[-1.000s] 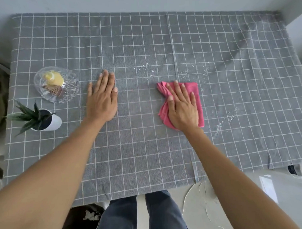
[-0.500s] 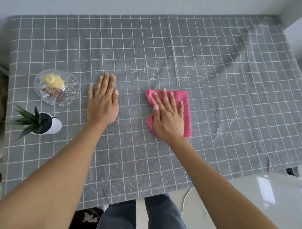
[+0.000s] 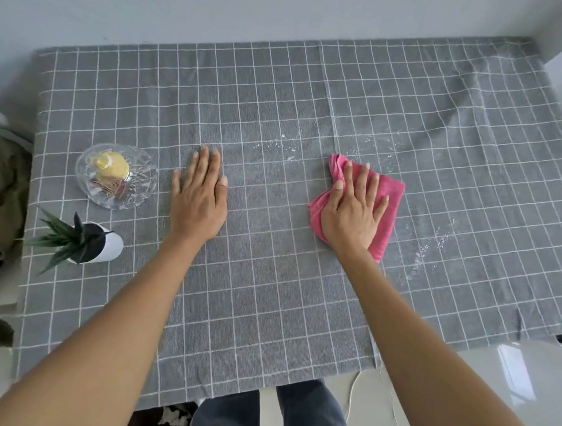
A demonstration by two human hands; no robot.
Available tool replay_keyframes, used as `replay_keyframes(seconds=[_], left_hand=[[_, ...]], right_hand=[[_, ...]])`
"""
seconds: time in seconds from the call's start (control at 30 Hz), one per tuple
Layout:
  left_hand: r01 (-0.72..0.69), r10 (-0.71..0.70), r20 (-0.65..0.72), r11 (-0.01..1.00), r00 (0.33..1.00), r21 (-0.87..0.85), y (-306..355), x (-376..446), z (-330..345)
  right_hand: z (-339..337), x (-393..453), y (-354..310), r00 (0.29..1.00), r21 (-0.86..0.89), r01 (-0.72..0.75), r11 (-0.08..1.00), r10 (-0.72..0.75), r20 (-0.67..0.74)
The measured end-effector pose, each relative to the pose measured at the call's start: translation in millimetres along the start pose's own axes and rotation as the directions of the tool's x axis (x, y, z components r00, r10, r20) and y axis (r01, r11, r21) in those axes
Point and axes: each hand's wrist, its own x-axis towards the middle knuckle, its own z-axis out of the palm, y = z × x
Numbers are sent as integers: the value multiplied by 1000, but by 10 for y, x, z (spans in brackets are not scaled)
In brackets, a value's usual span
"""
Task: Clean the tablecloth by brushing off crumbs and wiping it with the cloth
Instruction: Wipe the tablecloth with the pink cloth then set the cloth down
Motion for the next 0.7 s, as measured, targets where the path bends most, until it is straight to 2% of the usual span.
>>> replay_keyframes(seconds=[0.07, 0.13, 0.23, 0.3, 0.37, 0.47, 0.5, 0.57, 0.63, 0.7], left_hand=[[30, -30, -17, 999, 999, -11, -28, 103, -29], [32, -32, -27, 999, 999, 2, -84, 248, -64], [24, -23, -37, 1000, 999, 14, -197, 458, -109], [18, -16, -62, 999, 998, 35, -247, 489, -100], [6, -2, -84, 999, 996, 50, -260, 477, -79], [0, 4, -91, 999, 996, 54, -254, 472, -64], [3, 2, -88, 999, 996, 51, -255, 474, -63], [12, -8, -88, 999, 996, 45, -263, 468, -62], [14, -9, -95, 999, 995, 48, -256, 454, -57], [16, -11, -100, 998, 995, 54, -245, 458, -54]], right_hand=[[41, -34, -105, 999, -15, 48, 999, -48, 14], [91, -96, -241, 976, -42, 209, 977, -206, 73], [225, -196, -577, 866, -40, 476, 879, -460, 194], [332, -233, -804, 788, -37, 588, 808, -562, 251], [380, -182, -927, 752, -32, 631, 775, -601, 272], [355, -29, -904, 736, -46, 652, 757, -618, 276], [324, 51, -853, 746, -60, 644, 762, -609, 269], [225, 278, -702, 815, -101, 565, 819, -535, 221], [89, 548, -476, 901, -143, 423, 895, -400, 164], [-19, 753, -269, 952, -145, 299, 943, -283, 118]])
